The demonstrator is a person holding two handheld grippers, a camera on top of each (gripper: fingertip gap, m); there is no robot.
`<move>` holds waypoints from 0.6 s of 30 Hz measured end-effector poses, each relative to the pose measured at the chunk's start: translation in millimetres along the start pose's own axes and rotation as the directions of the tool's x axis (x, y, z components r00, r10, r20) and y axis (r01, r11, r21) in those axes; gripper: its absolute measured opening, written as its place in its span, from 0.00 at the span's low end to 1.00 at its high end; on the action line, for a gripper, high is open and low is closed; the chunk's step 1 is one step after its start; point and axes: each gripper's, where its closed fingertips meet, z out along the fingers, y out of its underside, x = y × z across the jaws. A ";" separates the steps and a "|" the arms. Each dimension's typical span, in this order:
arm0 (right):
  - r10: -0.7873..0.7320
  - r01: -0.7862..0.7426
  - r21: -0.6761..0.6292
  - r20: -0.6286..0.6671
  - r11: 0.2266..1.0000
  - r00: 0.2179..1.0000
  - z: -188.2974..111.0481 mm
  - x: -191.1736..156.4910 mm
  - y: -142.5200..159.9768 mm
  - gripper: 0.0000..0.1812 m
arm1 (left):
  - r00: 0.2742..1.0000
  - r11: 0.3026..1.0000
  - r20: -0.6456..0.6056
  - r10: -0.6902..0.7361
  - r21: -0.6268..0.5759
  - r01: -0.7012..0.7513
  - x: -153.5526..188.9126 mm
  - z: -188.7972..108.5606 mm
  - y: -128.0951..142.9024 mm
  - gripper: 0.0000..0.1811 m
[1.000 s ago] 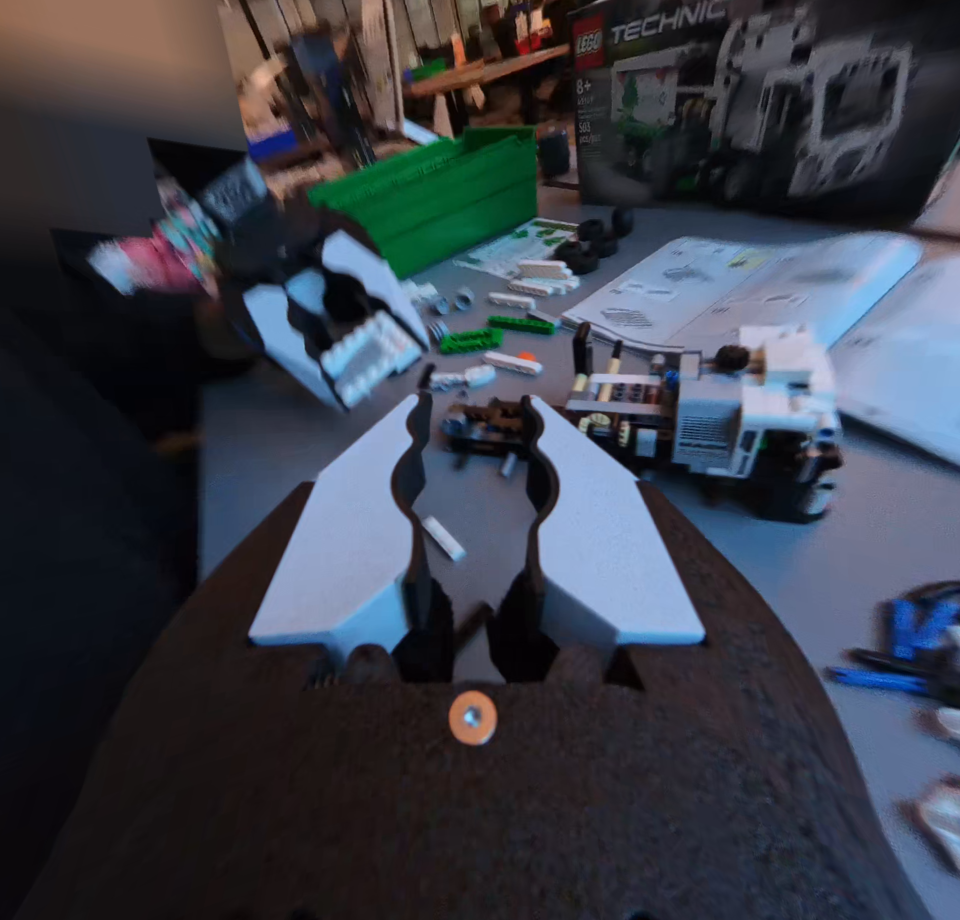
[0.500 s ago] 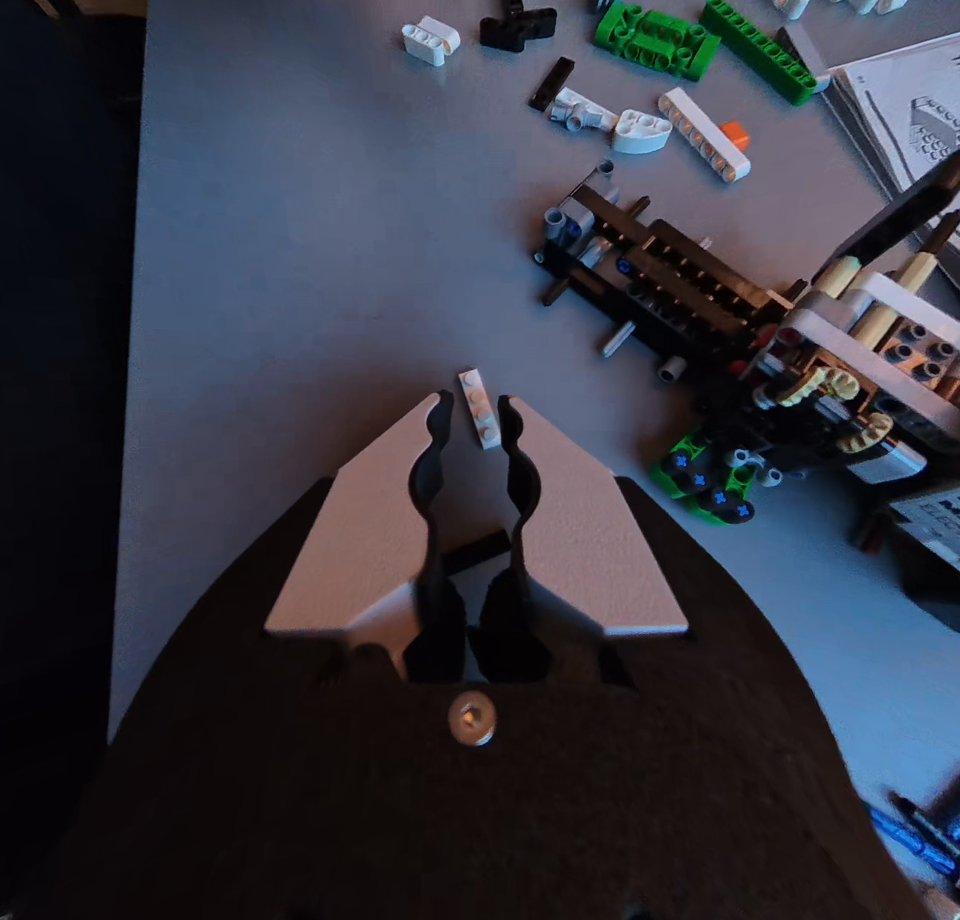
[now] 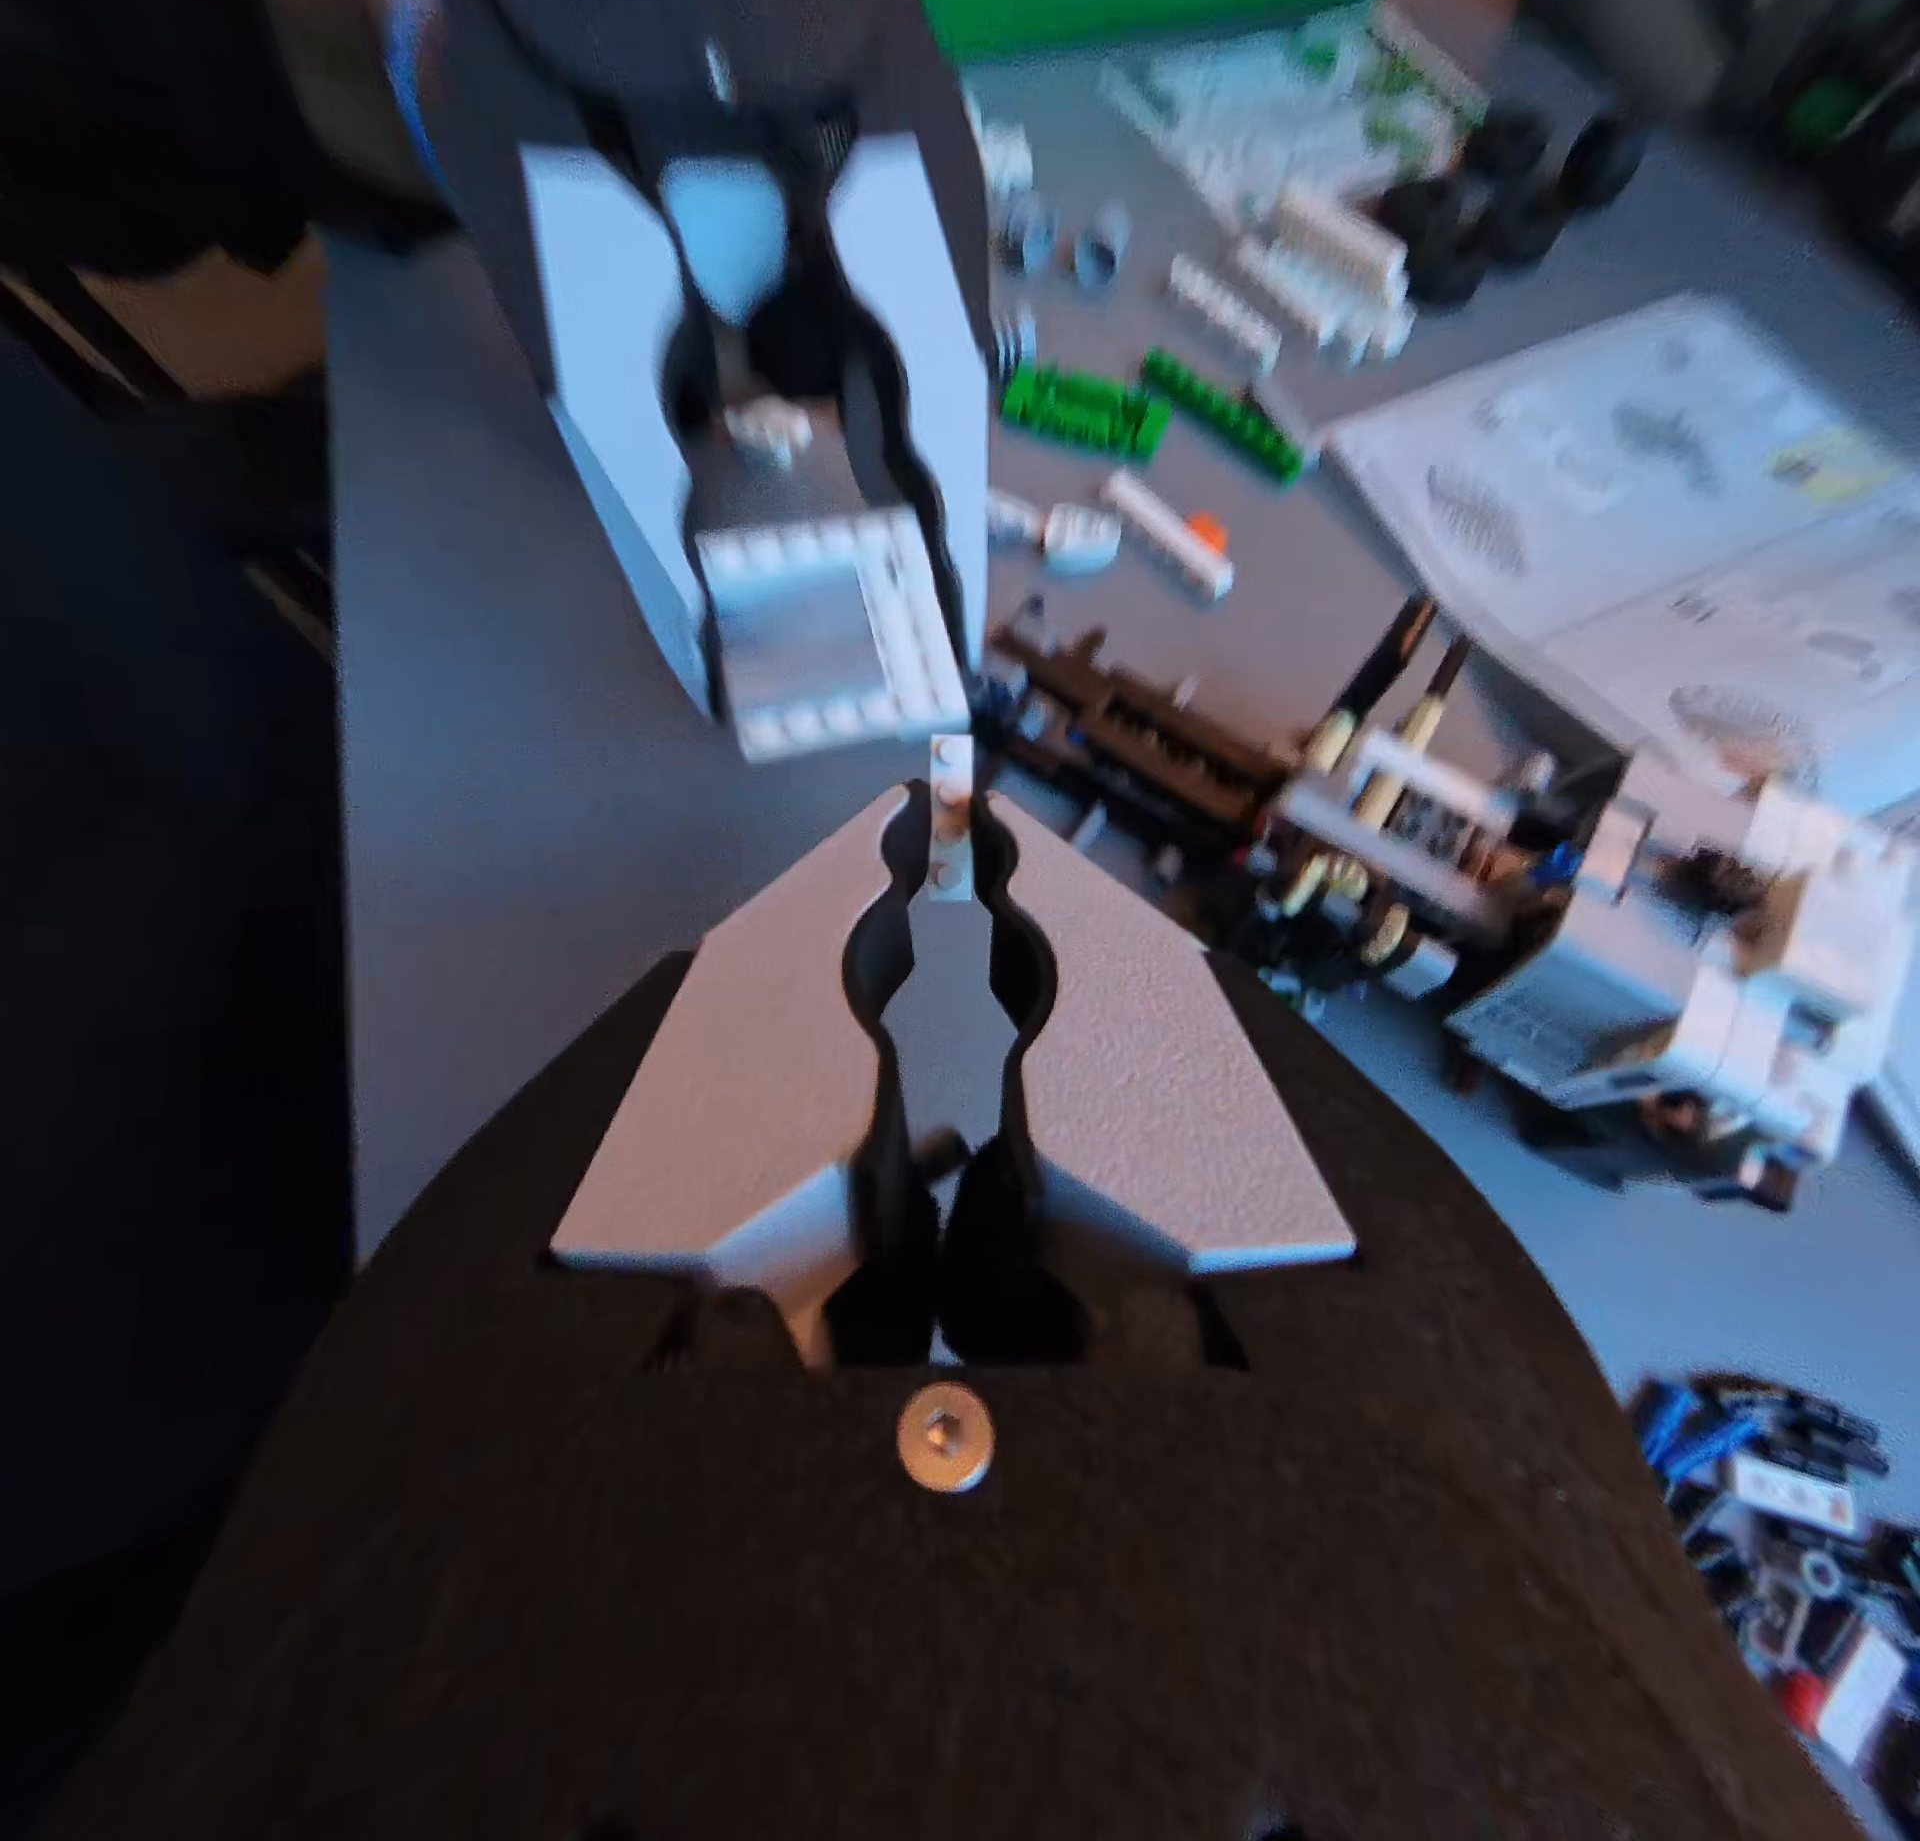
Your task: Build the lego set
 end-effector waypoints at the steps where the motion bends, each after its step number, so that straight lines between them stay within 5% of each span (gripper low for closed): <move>1: 0.000 0.000 0.026 0.006 1.000 1.000 -2.4 -3.5 -12.9 0.04 | 1.000 1.000 -0.002 0.015 0.008 -0.015 1.2 1.0 -1.0 0.31; 5: -0.030 0.031 -0.025 0.034 0.999 0.999 11.7 -13.9 -29.9 0.04 | 0.998 0.997 0.005 0.070 0.038 -0.070 7.8 0.6 -3.0 0.31; 18: -0.081 0.104 -0.206 0.116 0.973 0.990 30.5 -20.4 -18.5 0.04 | 0.994 0.993 -0.004 0.105 0.059 -0.105 17.1 0.2 -0.7 0.31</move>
